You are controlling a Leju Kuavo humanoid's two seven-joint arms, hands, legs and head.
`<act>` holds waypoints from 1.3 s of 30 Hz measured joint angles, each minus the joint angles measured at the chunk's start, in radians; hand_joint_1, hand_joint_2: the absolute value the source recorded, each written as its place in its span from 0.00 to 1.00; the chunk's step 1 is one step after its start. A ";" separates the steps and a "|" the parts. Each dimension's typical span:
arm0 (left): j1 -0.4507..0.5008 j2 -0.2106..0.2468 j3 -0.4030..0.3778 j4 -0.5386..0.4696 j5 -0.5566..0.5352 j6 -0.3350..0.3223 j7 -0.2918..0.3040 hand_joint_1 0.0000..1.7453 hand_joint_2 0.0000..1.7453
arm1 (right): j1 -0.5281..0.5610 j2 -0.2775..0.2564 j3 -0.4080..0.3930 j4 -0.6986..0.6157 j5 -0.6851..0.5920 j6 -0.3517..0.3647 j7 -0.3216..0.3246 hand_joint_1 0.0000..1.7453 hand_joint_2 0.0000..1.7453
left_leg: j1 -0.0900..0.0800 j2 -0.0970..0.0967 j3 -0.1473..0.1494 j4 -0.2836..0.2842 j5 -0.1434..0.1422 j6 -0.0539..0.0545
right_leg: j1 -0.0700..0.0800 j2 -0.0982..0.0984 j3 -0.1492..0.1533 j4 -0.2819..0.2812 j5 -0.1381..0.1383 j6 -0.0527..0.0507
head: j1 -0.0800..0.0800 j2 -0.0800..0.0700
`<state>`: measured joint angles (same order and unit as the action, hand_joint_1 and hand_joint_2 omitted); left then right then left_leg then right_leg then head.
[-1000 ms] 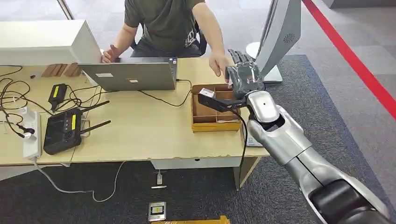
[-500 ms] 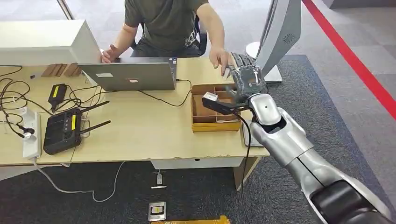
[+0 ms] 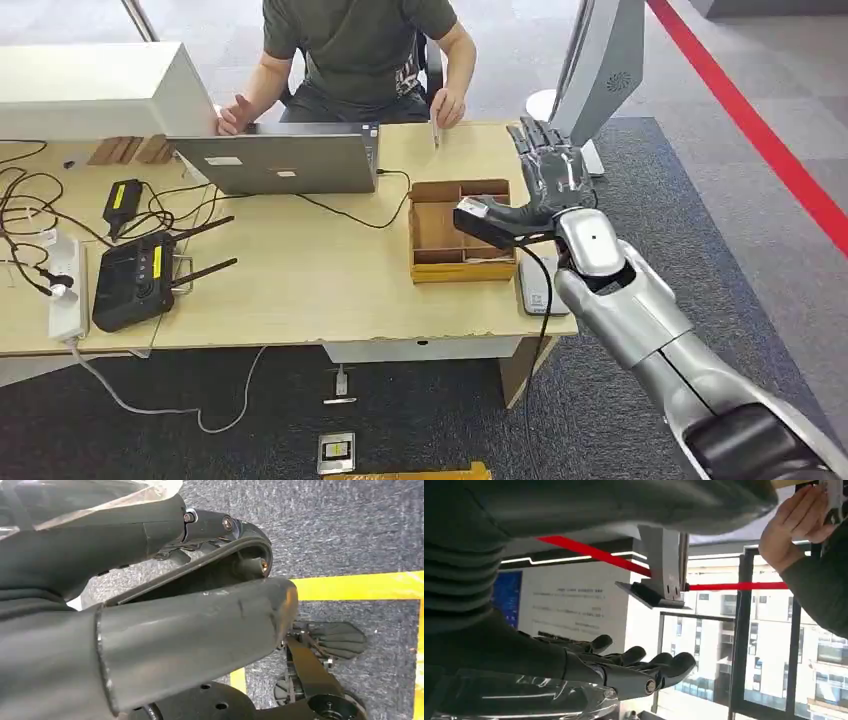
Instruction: Pass the card to the sensor for recognition and then transmit it.
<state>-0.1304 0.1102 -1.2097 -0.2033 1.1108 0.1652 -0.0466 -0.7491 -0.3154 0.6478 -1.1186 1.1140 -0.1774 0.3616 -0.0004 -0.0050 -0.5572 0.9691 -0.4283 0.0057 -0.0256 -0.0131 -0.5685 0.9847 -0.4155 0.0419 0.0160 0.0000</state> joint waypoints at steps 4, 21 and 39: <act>0.003 0.000 0.000 0.000 0.015 0.010 0.015 0.00 0.00 | 0.073 -0.041 -0.035 -0.093 -0.103 -0.019 -0.005 0.00 0.00 | 0.000 0.000 0.000 0.000 0.000 0.000 | 0.000 0.000 0.000 0.000 0.000 0.000 | 0.000 0.000; 0.003 0.000 0.002 0.000 0.036 0.031 0.002 0.00 0.00 | 0.290 -0.110 -0.048 -0.324 -0.270 -0.092 -0.024 0.00 1.00 | 0.000 0.000 0.000 0.000 -0.001 0.000 | 0.000 0.001 0.001 0.000 0.000 0.000 | 0.000 0.000; 0.002 0.000 0.002 0.000 0.012 0.031 0.010 0.00 0.00 | 0.301 -0.049 0.022 -0.203 -0.134 -0.140 -0.034 0.00 1.00 | 0.000 0.000 -0.001 0.000 -0.001 0.000 | 0.000 0.000 0.001 0.000 0.000 0.000 | 0.000 0.000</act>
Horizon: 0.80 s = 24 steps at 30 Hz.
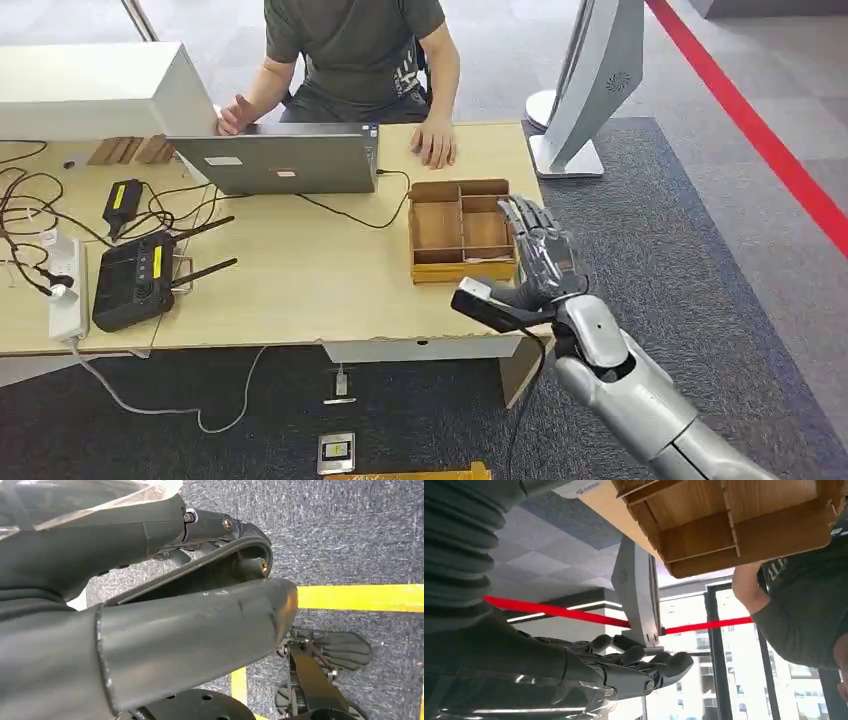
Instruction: Pass the card to the sensor for recognition and then transmit it.
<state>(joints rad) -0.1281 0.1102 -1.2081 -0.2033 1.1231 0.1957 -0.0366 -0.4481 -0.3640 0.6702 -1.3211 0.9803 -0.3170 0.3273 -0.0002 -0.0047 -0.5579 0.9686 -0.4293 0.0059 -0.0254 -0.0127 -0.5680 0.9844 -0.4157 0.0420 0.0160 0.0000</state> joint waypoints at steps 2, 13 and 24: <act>0.000 0.000 0.000 0.000 0.000 -0.001 0.000 0.00 0.00 | -0.009 0.015 0.006 0.048 0.010 -0.002 -0.002 0.00 1.00 | 0.000 0.000 0.000 0.000 0.000 0.000 | 0.000 0.000 0.000 0.000 0.000 0.000 | 0.000 0.000; 0.000 0.000 0.000 0.000 0.002 -0.004 -0.005 0.00 0.00 | -0.025 0.035 0.010 0.111 0.038 -0.008 -0.010 0.00 1.00 | 0.000 0.000 0.000 0.000 0.000 0.000 | 0.000 0.000 0.000 0.000 0.000 0.000 | 0.000 0.000; -0.001 0.000 0.000 0.000 -0.004 -0.007 0.003 0.00 0.00 | -0.080 0.071 0.006 0.262 0.076 -0.008 -0.019 0.00 1.00 | 0.000 0.000 0.000 0.000 0.000 0.000 | 0.000 0.000 0.000 0.000 0.000 0.000 | 0.000 0.000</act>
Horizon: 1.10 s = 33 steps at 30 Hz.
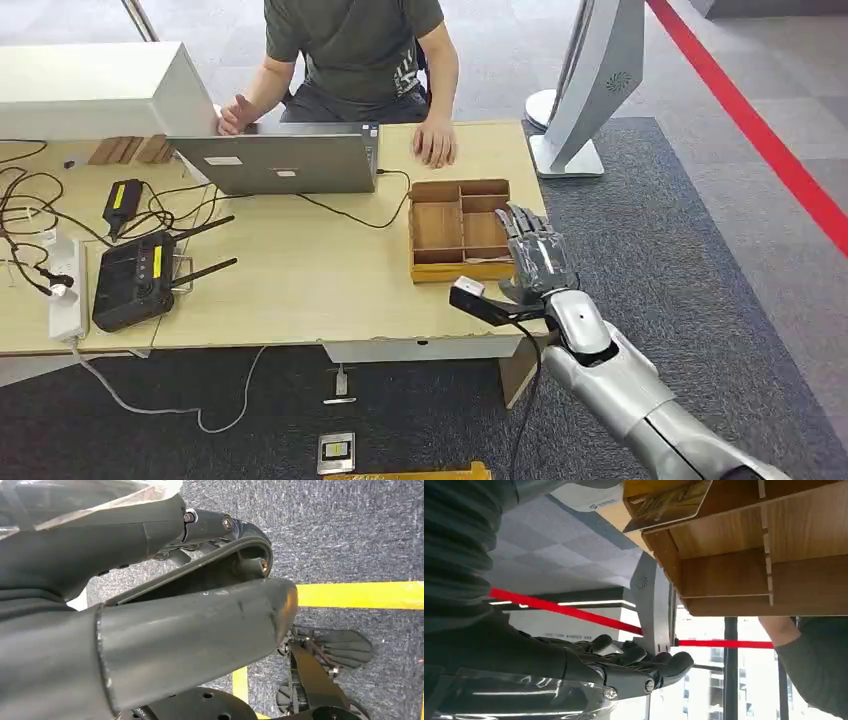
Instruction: Pass the card to the sensor for recognition and then transmit it.
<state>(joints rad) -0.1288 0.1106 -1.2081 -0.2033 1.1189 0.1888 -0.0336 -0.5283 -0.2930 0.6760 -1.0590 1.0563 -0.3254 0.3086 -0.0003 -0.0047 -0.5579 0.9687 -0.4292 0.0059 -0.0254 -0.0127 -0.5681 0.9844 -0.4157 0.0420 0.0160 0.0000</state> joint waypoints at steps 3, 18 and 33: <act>0.000 0.000 0.000 0.000 0.000 -0.001 0.000 0.00 0.00 | -0.005 0.006 -0.001 0.021 0.000 -0.001 -0.004 0.00 1.00 | 0.000 0.000 0.000 0.000 0.000 0.000 | 0.000 0.000 0.000 0.000 0.000 0.000 | 0.000 0.000; 0.000 0.000 0.000 0.000 0.000 -0.008 -0.003 0.00 0.00 | -0.007 0.040 -0.002 0.090 0.006 -0.019 -0.006 0.00 1.00 | 0.000 0.000 0.000 0.000 0.000 0.000 | 0.000 0.000 0.000 0.000 0.000 0.000 | 0.000 0.000; 0.000 0.001 0.000 0.000 0.000 -0.008 0.014 0.00 0.00 | -0.007 0.051 -0.016 0.155 0.011 -0.026 -0.010 0.00 1.00 | 0.000 0.000 0.000 0.000 0.000 0.000 | 0.000 0.000 0.000 0.000 0.000 0.000 | 0.000 0.000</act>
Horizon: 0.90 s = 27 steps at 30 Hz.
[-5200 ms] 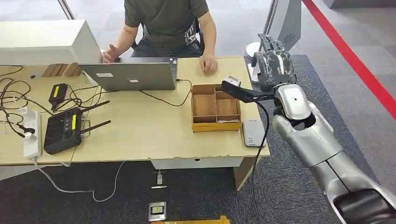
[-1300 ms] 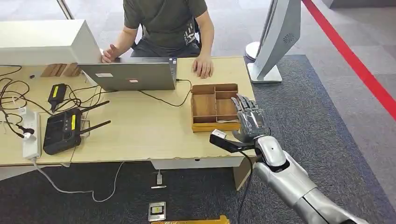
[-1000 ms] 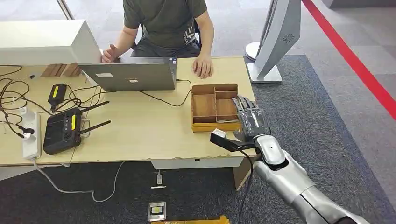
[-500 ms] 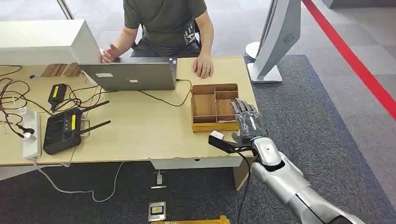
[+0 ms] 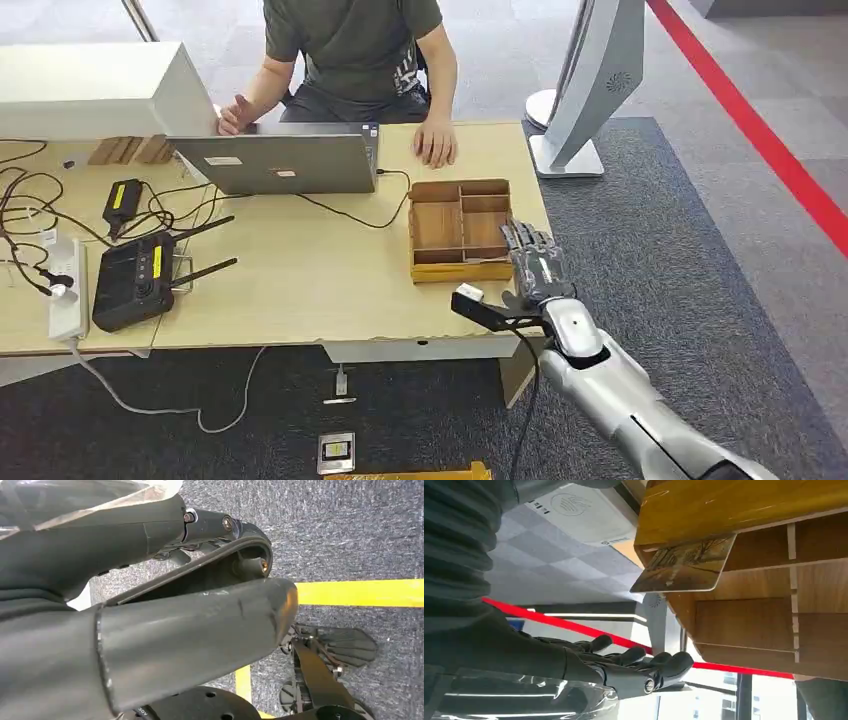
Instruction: Pass the card to the sensor for recognition and then transmit it.
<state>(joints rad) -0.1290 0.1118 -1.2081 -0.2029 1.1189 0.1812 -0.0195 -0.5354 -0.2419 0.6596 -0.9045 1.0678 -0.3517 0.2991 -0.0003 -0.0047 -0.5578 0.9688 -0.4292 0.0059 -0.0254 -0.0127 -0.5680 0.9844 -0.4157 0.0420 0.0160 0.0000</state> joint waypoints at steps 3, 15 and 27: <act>0.000 0.000 0.000 0.000 0.003 0.000 0.001 0.00 0.00 | 0.000 0.003 0.000 0.008 0.003 -0.006 -0.002 0.00 1.00 | 0.000 0.000 0.000 0.000 0.000 0.000 | 0.000 0.000 0.000 0.000 0.000 0.000 | 0.000 0.000; 0.000 0.000 0.000 0.000 0.003 0.000 0.002 0.00 0.00 | -0.002 0.019 -0.001 0.035 0.011 -0.006 -0.007 0.00 1.00 | 0.000 0.000 0.000 0.000 0.000 0.000 | 0.000 0.000 0.000 0.000 0.000 0.000 | 0.000 0.000; 0.000 0.000 0.000 0.000 0.014 -0.001 0.002 0.00 0.00 | -0.003 0.039 0.001 0.039 0.030 -0.004 -0.011 0.00 1.00 | 0.000 0.000 0.000 0.000 0.000 0.000 | 0.000 0.000 0.000 0.000 0.000 0.000 | 0.000 0.000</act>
<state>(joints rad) -0.1290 0.1118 -1.2085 -0.2029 1.1334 0.1801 -0.0172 -0.5379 -0.2026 0.6607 -0.8659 1.0975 -0.3559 0.2880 -0.0002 -0.0047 -0.5577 0.9687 -0.4292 0.0059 -0.0253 -0.0127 -0.5680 0.9845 -0.4157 0.0420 0.0160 0.0000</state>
